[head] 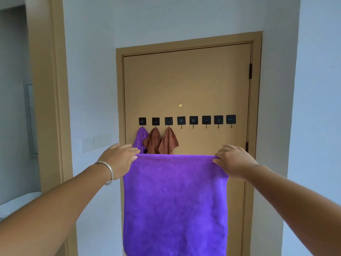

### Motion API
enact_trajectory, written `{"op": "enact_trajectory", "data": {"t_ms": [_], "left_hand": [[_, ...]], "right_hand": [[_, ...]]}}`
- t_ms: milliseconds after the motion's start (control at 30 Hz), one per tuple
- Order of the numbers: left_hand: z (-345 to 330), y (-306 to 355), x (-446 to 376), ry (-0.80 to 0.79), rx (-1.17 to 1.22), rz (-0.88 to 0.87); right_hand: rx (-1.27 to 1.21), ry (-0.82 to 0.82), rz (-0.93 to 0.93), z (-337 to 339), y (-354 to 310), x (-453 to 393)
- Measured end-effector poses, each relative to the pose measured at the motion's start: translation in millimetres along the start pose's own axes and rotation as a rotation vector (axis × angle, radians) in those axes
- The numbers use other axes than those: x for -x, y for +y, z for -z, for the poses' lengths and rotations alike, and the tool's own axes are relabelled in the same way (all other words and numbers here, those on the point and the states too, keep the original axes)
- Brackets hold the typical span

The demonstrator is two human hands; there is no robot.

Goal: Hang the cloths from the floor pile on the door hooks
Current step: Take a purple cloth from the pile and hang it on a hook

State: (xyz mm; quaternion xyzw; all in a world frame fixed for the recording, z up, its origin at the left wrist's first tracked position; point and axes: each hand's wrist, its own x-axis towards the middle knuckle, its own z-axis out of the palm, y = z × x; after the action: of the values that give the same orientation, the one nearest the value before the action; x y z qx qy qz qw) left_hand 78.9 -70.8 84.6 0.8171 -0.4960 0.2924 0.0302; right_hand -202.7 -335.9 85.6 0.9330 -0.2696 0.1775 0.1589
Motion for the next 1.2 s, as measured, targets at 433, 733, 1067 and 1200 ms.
{"op": "enact_trajectory", "data": {"t_ms": [433, 733, 1067, 1200], "left_hand": [[-119.5, -18.4, -105.7, -0.074, 0.018, -0.007], [-187.4, -55.7, -228.5, 0.035, 0.152, -0.005], [-240.3, -82.8, -342.7, 0.136, 0.419, 0.033], [-258.8, -82.8, -380.4, 0.232, 0.401, 0.004]], "right_hand": [[0.003, -0.090, 0.022, -101.2, 31.9, -121.5], [0.015, -0.075, -0.085, -125.9, 48.7, -241.4], [-0.031, 0.029, -0.192, -152.7, 62.4, -343.2], [-0.116, 0.101, -0.224, -163.3, 73.7, -373.6]]}}
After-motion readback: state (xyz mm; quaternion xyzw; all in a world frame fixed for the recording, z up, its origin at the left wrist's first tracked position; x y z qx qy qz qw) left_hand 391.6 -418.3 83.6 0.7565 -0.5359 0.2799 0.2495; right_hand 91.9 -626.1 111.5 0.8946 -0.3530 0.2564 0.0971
